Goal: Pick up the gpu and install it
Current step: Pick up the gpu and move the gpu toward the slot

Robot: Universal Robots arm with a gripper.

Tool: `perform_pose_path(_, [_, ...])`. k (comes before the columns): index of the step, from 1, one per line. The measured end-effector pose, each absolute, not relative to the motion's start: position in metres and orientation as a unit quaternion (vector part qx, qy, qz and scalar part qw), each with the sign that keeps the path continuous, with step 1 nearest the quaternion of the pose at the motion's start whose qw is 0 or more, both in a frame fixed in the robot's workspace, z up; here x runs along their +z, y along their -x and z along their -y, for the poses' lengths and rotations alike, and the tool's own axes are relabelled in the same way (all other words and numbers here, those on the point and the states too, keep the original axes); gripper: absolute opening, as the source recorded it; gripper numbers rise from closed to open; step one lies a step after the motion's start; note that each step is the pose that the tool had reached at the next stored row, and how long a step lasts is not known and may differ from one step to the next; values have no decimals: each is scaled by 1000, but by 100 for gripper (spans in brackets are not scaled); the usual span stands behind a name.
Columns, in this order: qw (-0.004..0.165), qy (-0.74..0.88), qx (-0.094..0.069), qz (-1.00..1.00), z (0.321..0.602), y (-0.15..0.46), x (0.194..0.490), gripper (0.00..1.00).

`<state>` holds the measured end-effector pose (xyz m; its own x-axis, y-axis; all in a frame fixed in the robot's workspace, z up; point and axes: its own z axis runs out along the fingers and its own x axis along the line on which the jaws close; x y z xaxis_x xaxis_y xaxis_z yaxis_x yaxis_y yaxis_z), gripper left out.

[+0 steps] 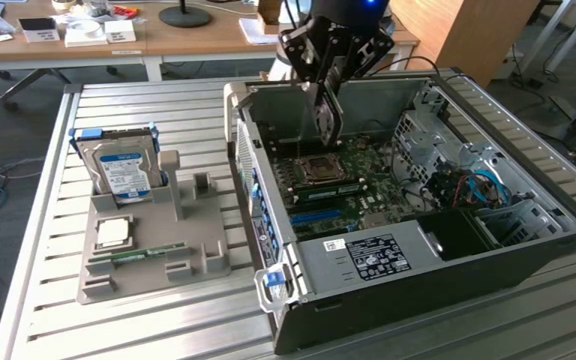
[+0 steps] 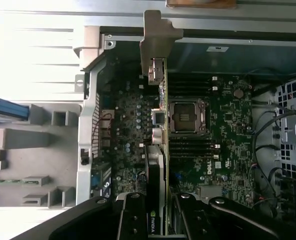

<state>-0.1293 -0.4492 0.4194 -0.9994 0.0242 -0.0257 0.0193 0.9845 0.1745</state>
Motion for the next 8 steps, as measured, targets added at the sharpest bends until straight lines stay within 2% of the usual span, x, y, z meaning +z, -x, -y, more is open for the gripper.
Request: perform_pose_path(8, [14,-11,91,-996,449,120,419,27])
